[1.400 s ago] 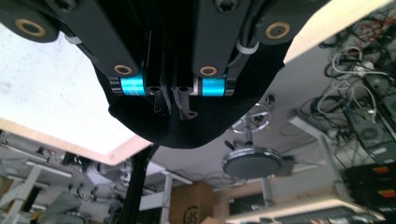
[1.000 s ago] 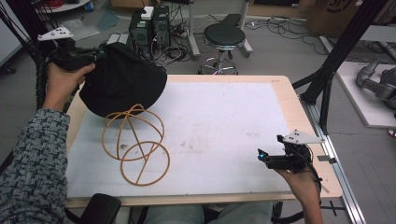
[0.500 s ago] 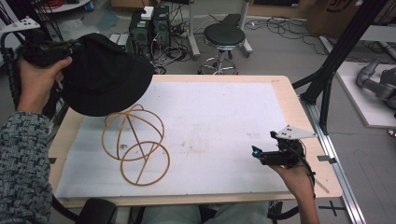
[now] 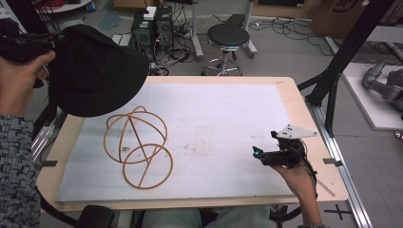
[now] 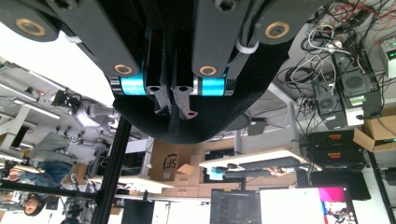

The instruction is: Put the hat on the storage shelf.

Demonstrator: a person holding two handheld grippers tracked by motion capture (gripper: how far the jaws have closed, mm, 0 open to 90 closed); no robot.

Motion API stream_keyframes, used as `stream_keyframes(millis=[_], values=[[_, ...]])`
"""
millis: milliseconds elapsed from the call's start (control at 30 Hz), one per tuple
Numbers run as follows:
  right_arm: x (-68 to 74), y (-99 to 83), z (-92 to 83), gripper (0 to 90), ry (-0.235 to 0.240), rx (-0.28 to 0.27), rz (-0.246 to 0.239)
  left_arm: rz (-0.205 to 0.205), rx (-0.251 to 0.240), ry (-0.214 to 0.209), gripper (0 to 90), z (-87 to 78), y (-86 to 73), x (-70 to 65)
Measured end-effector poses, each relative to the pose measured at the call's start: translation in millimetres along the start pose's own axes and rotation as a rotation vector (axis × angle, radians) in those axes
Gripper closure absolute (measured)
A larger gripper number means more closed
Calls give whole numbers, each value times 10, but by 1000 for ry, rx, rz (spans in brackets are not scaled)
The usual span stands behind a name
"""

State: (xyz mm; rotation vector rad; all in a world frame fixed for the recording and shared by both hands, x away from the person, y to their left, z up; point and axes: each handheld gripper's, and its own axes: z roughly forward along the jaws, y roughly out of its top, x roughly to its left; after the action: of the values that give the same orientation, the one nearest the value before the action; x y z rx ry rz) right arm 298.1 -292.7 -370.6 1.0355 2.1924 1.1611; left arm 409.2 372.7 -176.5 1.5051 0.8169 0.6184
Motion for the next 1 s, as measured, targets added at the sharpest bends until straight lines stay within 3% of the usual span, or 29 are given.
stream_keyframes(millis=[300,733,1000], values=[[-11,74,64,103,14,-13,-16,-9,-15,-46,873,-152,106,-94],[16,139,172,103,40,-6,-30,7,-36,-66,873,-340,254,-187],[24,162,187,103,46,-10,-34,-9,-55,-110,873,-410,314,-226]])
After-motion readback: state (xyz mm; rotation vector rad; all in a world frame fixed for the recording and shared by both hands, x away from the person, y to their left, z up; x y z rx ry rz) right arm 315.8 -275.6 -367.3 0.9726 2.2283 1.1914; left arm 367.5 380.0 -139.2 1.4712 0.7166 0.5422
